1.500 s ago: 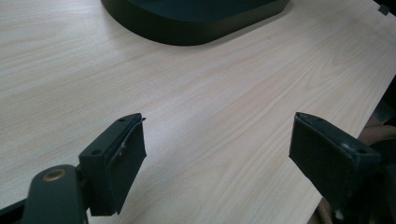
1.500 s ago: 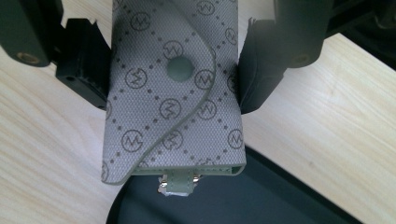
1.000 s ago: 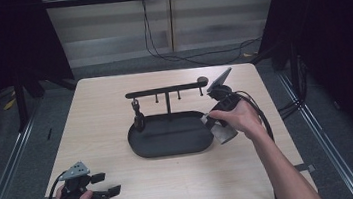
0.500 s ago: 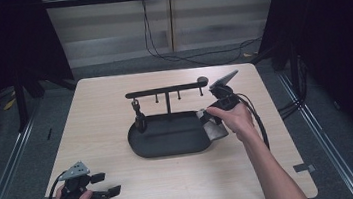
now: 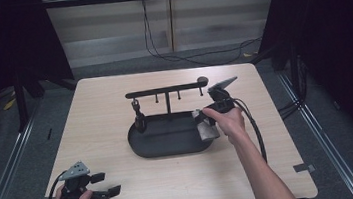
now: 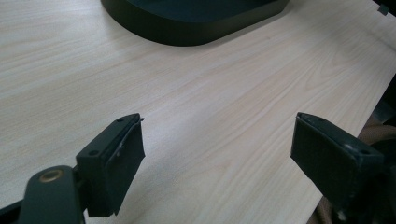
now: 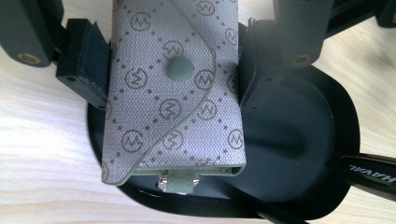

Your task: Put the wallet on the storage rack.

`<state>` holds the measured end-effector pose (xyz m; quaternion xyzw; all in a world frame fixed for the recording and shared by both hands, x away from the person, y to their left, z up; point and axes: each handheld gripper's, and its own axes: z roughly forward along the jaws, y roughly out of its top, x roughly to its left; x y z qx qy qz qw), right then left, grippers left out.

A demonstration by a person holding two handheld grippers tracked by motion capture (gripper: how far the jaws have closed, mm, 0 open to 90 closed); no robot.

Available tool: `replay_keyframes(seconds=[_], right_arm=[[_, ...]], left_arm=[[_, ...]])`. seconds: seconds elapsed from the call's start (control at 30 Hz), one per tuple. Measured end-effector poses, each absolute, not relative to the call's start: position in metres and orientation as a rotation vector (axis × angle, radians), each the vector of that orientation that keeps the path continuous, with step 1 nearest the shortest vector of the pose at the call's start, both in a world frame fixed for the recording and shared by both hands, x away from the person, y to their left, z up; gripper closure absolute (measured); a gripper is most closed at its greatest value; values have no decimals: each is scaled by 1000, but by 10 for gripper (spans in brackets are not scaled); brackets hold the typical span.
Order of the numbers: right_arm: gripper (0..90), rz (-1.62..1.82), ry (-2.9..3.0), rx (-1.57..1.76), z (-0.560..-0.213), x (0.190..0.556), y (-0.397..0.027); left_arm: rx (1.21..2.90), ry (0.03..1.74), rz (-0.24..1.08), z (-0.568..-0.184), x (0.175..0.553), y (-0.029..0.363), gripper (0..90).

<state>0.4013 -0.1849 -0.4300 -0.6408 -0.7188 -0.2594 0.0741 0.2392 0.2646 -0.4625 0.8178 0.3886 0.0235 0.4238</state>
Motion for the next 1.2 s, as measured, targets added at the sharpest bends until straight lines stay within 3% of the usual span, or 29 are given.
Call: replay_keyframes(seconds=[1.2], right_arm=[[311,-791,-2157,-1940,-474,410,-164]], left_arm=[[2039,976,58,-462,239,266,171]])
